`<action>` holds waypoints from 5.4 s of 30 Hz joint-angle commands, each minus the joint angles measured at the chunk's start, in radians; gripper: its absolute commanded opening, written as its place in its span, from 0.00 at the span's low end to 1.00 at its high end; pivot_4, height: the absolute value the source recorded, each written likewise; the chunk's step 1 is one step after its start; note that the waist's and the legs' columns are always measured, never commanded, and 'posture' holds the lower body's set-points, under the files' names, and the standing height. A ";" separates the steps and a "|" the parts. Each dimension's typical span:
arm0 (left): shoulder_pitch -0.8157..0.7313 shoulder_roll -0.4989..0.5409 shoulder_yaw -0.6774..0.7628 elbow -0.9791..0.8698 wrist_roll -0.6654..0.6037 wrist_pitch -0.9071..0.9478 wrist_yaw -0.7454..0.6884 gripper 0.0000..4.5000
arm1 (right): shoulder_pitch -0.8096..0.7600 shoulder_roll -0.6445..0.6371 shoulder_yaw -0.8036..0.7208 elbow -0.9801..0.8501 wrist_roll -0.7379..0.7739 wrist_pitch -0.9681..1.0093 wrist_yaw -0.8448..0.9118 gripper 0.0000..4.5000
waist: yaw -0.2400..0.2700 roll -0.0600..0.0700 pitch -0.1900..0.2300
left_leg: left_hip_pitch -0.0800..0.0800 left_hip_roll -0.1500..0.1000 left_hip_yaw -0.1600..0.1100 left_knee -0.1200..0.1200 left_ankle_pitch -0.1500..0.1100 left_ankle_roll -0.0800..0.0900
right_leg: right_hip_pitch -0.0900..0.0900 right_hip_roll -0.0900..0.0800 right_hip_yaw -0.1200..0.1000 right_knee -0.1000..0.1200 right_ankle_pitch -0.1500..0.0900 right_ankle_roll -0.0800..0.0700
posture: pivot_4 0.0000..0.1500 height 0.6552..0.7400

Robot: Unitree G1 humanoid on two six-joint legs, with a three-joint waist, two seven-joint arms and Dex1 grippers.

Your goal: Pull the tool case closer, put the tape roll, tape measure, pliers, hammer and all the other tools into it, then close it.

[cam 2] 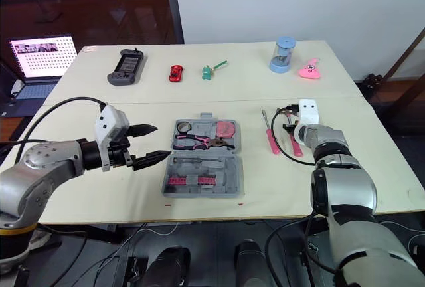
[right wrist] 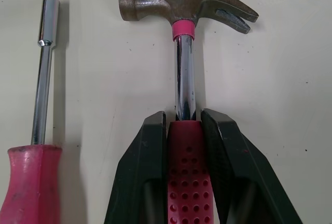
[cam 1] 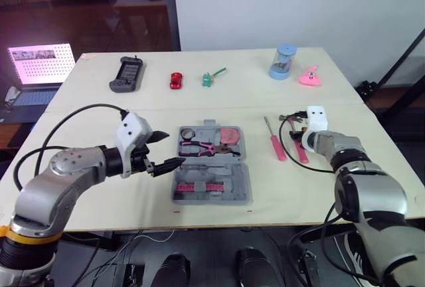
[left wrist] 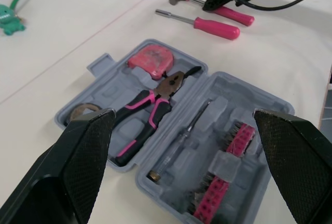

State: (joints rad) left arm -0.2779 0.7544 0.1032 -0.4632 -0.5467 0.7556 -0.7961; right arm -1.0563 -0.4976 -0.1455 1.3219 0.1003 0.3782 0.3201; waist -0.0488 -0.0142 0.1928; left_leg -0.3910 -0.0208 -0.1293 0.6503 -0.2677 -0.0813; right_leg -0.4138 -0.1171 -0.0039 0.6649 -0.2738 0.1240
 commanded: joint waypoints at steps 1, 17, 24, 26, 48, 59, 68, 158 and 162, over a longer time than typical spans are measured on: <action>-0.009 0.001 -0.008 0.013 0.023 -0.046 -0.001 1.00 | -0.014 -0.017 -0.005 -0.012 -0.016 0.021 0.018 0.11 | 0.000 0.000 0.000 | 0.000 0.000 0.000 0.000 0.000 0.000 | 0.000 0.000 0.000 0.000 0.000 0.000 | 1.00 0.41; -0.088 -0.019 -0.124 0.100 0.048 -0.180 -0.150 1.00 | 0.276 -0.104 -0.008 -0.675 0.047 0.499 0.169 0.11 | 0.008 0.000 0.000 | 0.000 0.000 0.000 0.000 0.000 0.000 | 0.000 0.000 0.000 0.000 0.000 0.000 | 1.00 0.41; -0.113 -0.021 -0.170 0.113 0.044 -0.187 -0.220 1.00 | 0.599 -0.045 -0.146 -1.268 0.150 0.851 0.072 0.11 | 0.006 0.001 0.000 | 0.000 0.000 0.000 0.000 0.000 0.000 | 0.000 0.000 0.000 0.000 0.000 0.000 | 1.00 0.41; -0.125 -0.021 -0.180 0.126 0.050 -0.186 -0.234 1.00 | 0.670 -0.017 -0.161 -1.373 0.162 0.904 0.049 0.11 | 0.006 0.001 0.000 | 0.000 0.000 0.000 0.000 0.000 0.000 | 0.000 0.000 0.000 0.000 0.000 0.000 | 1.00 0.41; -0.140 -0.028 -0.200 0.134 0.048 -0.170 -0.264 1.00 | 0.831 -0.072 -0.071 -1.517 0.146 0.682 0.055 0.99 | 0.006 0.000 0.000 | 0.001 0.000 -0.001 0.000 0.000 0.001 | 0.001 0.000 0.000 0.000 0.000 0.000 | 1.00 0.41; -0.134 -0.028 -0.200 0.127 0.056 -0.174 -0.252 1.00 | 0.806 -0.008 -0.079 -1.303 0.144 0.516 0.032 0.69 | 0.006 0.000 -0.001 | 0.001 0.000 0.000 0.000 0.000 0.001 | 0.002 0.000 0.000 0.000 0.000 0.000 | 1.00 0.41; -0.128 -0.023 -0.202 0.129 0.059 -0.177 -0.245 1.00 | 0.876 0.007 -0.085 -1.399 0.162 0.544 0.030 0.01 | 0.007 0.000 -0.001 | 0.002 0.000 -0.001 0.000 0.000 0.001 | 0.002 0.000 0.000 0.000 0.000 0.000 | 1.00 0.41; 0.234 -0.043 0.018 -0.052 0.038 -0.209 -0.031 1.00 | 0.010 -0.267 0.910 -0.580 -0.894 -1.476 0.663 0.98 | 0.004 0.001 0.001 | 0.000 0.001 0.002 -0.002 0.001 -0.002 | -0.002 0.000 0.001 0.000 0.000 0.000 | 1.00 0.41; 0.238 -0.032 0.025 -0.062 0.036 -0.200 -0.026 1.00 | -0.018 -0.217 0.947 -0.502 -0.944 -1.489 0.634 0.79 | 0.003 -0.001 0.000 | 0.001 0.001 0.002 -0.001 0.001 -0.002 | -0.001 0.000 0.001 0.000 0.000 0.000 | 1.00 0.41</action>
State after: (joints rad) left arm -0.0411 0.7100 0.1058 -0.4863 -0.4930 0.5583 -0.8251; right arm -1.0647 -0.7365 0.7885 0.7978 -0.8246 -1.1076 0.9768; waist -0.0455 -0.0148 0.1929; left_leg -0.3888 -0.0203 -0.1275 0.6492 -0.2668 -0.0832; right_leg -0.4135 -0.1172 -0.0025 0.6649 -0.2736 0.1238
